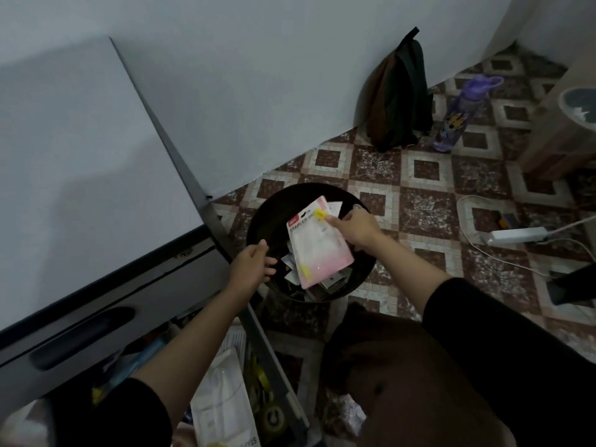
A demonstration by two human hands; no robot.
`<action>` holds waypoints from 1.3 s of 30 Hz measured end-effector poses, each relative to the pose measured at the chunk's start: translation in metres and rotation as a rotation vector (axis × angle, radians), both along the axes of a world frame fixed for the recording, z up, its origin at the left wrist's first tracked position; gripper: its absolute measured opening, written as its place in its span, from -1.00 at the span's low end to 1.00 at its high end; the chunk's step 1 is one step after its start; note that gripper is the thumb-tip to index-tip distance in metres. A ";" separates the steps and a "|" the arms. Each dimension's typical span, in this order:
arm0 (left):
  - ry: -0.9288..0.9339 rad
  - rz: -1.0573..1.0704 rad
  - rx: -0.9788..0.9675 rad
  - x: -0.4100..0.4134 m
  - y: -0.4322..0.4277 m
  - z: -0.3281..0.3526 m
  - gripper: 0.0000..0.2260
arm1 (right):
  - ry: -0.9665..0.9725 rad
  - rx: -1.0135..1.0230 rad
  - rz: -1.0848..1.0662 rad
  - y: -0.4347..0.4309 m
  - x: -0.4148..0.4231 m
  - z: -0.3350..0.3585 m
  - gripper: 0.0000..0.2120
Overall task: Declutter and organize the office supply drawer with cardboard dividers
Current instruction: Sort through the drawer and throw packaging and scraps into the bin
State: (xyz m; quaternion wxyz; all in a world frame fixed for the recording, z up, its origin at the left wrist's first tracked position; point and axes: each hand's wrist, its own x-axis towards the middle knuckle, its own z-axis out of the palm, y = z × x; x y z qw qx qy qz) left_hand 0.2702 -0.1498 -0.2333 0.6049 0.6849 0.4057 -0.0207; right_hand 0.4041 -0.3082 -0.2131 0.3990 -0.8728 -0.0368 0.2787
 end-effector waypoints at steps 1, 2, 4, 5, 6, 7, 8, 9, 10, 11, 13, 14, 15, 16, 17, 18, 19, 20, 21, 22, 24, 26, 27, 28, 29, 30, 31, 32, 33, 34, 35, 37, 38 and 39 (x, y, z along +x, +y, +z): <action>0.001 -0.003 0.004 -0.003 0.002 -0.001 -0.56 | -0.009 -0.066 0.045 0.002 -0.003 -0.002 -0.46; 0.002 -0.018 0.009 -0.006 0.004 -0.002 -0.55 | -0.015 -0.097 0.070 0.003 -0.006 -0.004 -0.45; 0.011 -0.064 0.024 -0.014 0.006 -0.002 -0.60 | -0.023 -0.103 0.086 0.007 -0.013 -0.004 -0.46; 0.018 -0.084 0.028 -0.019 0.007 -0.002 -0.63 | -0.026 -0.101 0.094 0.010 -0.019 -0.002 -0.48; 0.026 -0.099 0.030 -0.023 0.007 -0.001 -0.65 | -0.028 -0.100 0.109 0.013 -0.024 0.000 -0.49; 0.035 -0.109 0.029 -0.027 0.007 0.000 -0.67 | -0.031 -0.099 0.124 0.016 -0.030 0.003 -0.52; 0.040 -0.113 0.020 -0.032 0.007 0.003 -0.68 | -0.034 -0.092 0.137 0.018 -0.037 0.006 -0.56; 0.046 -0.116 0.009 -0.037 0.006 0.005 -0.69 | -0.029 -0.077 0.153 0.020 -0.045 0.009 -0.59; 0.050 -0.124 0.002 -0.043 0.004 0.009 -0.70 | -0.021 -0.064 0.179 0.022 -0.053 0.012 -0.58; 0.056 -0.140 0.008 -0.050 0.003 0.013 -0.72 | -0.023 -0.063 0.221 0.025 -0.062 0.015 -0.57; 0.058 -0.174 0.037 -0.067 0.001 0.023 -0.76 | -0.059 -0.089 0.339 0.032 -0.081 0.021 -0.59; 0.052 -0.183 0.049 -0.077 0.000 0.027 -0.78 | -0.087 -0.106 0.404 0.036 -0.092 0.023 -0.61; 0.043 -0.189 0.061 -0.087 0.001 0.031 -0.81 | -0.121 -0.121 0.461 0.041 -0.103 0.026 -0.62; 0.031 -0.191 0.076 -0.098 0.001 0.035 -0.82 | -0.155 -0.130 0.505 0.045 -0.116 0.029 -0.63; 0.022 -0.189 0.094 -0.109 0.003 0.039 -0.83 | -0.184 -0.138 0.540 0.049 -0.128 0.032 -0.63; 0.017 -0.183 0.110 -0.121 0.005 0.043 -0.84 | -0.207 -0.138 0.567 0.053 -0.140 0.034 -0.64; 0.013 -0.176 0.120 -0.133 0.008 0.045 -0.85 | -0.219 -0.126 0.591 0.056 -0.152 0.035 -0.67; 0.011 -0.165 0.122 -0.145 0.012 0.048 -0.85 | -0.219 -0.097 0.604 0.060 -0.163 0.035 -0.70; 0.011 -0.151 0.118 -0.159 0.015 0.049 -0.84 | -0.212 -0.062 0.613 0.063 -0.174 0.034 -0.74; 0.011 -0.136 0.114 -0.174 0.019 0.050 -0.83 | -0.202 -0.031 0.622 0.066 -0.184 0.032 -0.77; 0.017 -0.108 0.135 -0.203 0.027 0.050 -0.84 | -0.188 -0.008 0.653 0.072 -0.205 0.026 -0.77; 0.031 -0.077 0.165 -0.232 0.034 0.049 -0.86 | -0.157 0.001 0.670 0.076 -0.225 0.020 -0.75; 0.037 -0.064 0.168 -0.244 0.037 0.048 -0.88 | -0.116 0.012 0.664 0.078 -0.234 0.016 -0.75; 0.044 -0.051 0.164 -0.256 0.039 0.046 -0.89 | -0.079 0.016 0.659 0.080 -0.242 0.012 -0.75; 0.057 -0.042 0.165 -0.266 0.041 0.043 -0.90 | -0.062 -0.003 0.663 0.080 -0.249 0.007 -0.75; 0.072 -0.042 0.180 -0.275 0.043 0.040 -0.90 | -0.071 -0.053 0.688 0.081 -0.255 0.001 -0.75; 0.091 -0.053 0.210 -0.284 0.044 0.037 -0.90 | -0.091 -0.130 0.732 0.081 -0.260 -0.004 -0.72; 0.110 -0.069 0.243 -0.293 0.047 0.033 -0.89 | -0.110 -0.217 0.781 0.082 -0.265 -0.009 -0.66; 0.129 -0.080 0.274 -0.300 0.049 0.029 -0.88 | -0.126 -0.299 0.812 0.082 -0.270 -0.013 -0.59; 0.151 -0.085 0.296 -0.307 0.051 0.026 -0.85 | -0.131 -0.362 0.819 0.082 -0.274 -0.019 -0.53; 0.177 -0.092 0.314 -0.314 0.053 0.024 -0.82 | -0.126 -0.411 0.807 0.082 -0.277 -0.024 -0.48; 0.235 -0.110 0.338 -0.327 0.057 0.019 -0.78 | -0.110 -0.479 0.760 0.081 -0.283 -0.036 -0.43; 0.258 -0.118 0.338 -0.332 0.059 0.017 -0.76 | -0.090 -0.496 0.743 0.081 -0.287 -0.041 -0.41; 0.278 -0.123 0.334 -0.337 0.061 0.014 -0.75 | -0.061 -0.497 0.729 0.080 -0.290 -0.046 -0.38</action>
